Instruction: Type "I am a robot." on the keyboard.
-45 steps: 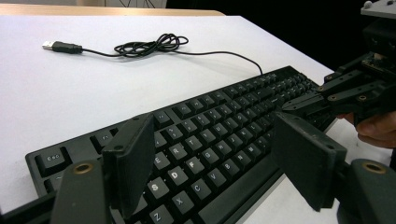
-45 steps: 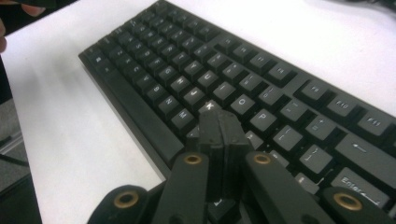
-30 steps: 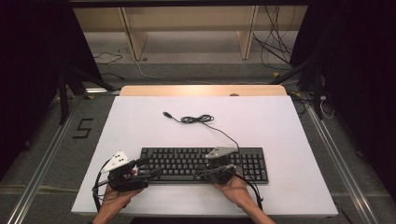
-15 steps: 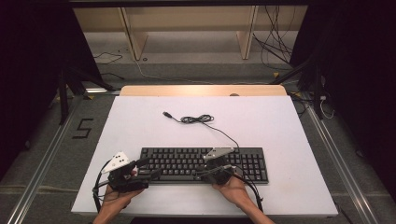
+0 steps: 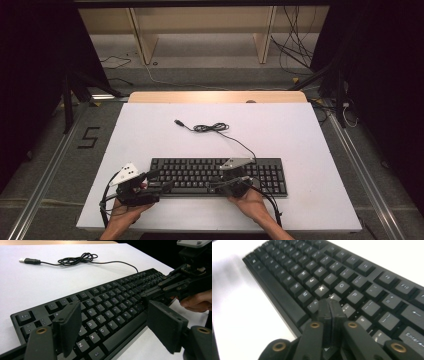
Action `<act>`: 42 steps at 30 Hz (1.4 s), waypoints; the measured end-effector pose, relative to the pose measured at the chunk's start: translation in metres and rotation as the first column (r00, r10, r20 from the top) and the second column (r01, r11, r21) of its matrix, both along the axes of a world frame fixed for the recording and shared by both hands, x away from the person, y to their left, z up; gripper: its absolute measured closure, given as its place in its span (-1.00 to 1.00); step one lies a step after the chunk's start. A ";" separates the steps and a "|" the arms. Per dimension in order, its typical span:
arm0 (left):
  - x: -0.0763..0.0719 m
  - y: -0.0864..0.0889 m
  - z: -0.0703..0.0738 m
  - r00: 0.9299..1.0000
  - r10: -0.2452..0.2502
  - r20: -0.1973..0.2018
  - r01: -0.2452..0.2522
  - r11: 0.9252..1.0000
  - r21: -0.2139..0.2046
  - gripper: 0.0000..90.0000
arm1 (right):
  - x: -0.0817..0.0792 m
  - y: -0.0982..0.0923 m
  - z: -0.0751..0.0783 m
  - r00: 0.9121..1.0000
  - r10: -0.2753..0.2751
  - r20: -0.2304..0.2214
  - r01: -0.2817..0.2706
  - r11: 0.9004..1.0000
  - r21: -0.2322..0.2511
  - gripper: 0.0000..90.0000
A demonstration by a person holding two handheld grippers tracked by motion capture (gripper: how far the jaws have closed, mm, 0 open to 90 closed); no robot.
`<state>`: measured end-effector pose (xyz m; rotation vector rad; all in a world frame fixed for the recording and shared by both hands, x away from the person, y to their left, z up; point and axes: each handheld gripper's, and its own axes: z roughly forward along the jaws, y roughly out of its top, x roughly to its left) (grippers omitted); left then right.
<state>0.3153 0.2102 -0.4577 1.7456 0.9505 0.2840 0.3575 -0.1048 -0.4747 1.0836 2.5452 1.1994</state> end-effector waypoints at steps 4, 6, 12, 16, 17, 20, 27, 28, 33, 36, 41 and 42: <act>0.000 0.000 0.000 1.000 -0.001 0.000 0.001 1.000 -0.001 -0.38 | 0.000 -0.004 0.004 1.000 -0.011 0.015 0.010 0.999 0.034 0.95; 0.000 0.000 0.000 1.000 -0.002 -0.001 0.002 1.000 -0.001 -0.38 | 0.000 -0.006 0.005 1.000 -0.013 0.014 0.013 0.999 0.046 0.95; 0.000 -0.001 0.000 1.000 -0.003 -0.001 0.003 1.000 -0.002 -0.39 | 0.000 -0.008 0.007 1.000 -0.016 0.015 0.015 0.998 0.062 0.88; 0.000 -0.001 0.000 1.000 -0.004 -0.002 0.004 1.000 -0.001 -0.39 | 0.000 -0.013 0.008 0.999 -0.028 0.018 0.026 0.997 0.076 0.79; 0.000 -0.001 0.000 1.000 -0.004 -0.002 0.004 1.000 -0.001 -0.39 | 0.000 -0.014 0.008 0.999 -0.028 0.024 0.026 0.996 0.081 0.75; 0.000 -0.001 0.000 1.000 -0.006 -0.001 0.006 1.000 -0.001 -0.39 | 0.000 -0.019 0.010 0.999 -0.035 0.024 0.033 0.994 0.103 0.71; 0.001 -0.002 -0.001 1.000 -0.008 -0.006 0.008 1.000 0.000 -0.39 | -0.003 -0.028 0.016 0.999 -0.031 0.045 0.025 0.991 0.135 0.50; 0.001 -0.002 -0.001 1.000 -0.008 -0.006 0.008 1.000 -0.001 -0.39 | -0.004 -0.030 0.018 0.998 -0.030 0.046 0.023 0.990 0.137 0.46; 0.001 -0.002 -0.002 1.000 -0.008 -0.009 0.008 1.000 -0.002 -0.39 | -0.007 -0.040 0.023 0.997 -0.048 0.056 0.039 0.986 0.162 0.24; 0.000 -0.002 -0.002 1.000 -0.015 -0.005 0.015 1.000 0.003 -0.39 | -0.009 -0.047 0.027 0.996 -0.060 0.063 0.048 0.983 0.178 0.15; 0.000 -0.002 -0.002 1.000 -0.015 -0.010 0.015 1.000 0.000 -0.39 | -0.013 -0.059 0.031 0.993 -0.084 0.081 0.066 0.977 0.202 0.00; 0.000 -0.002 -0.002 1.000 -0.015 -0.010 0.015 1.000 0.000 -0.39 | -0.015 -0.061 0.032 0.992 -0.088 0.085 0.069 0.976 0.206 -0.02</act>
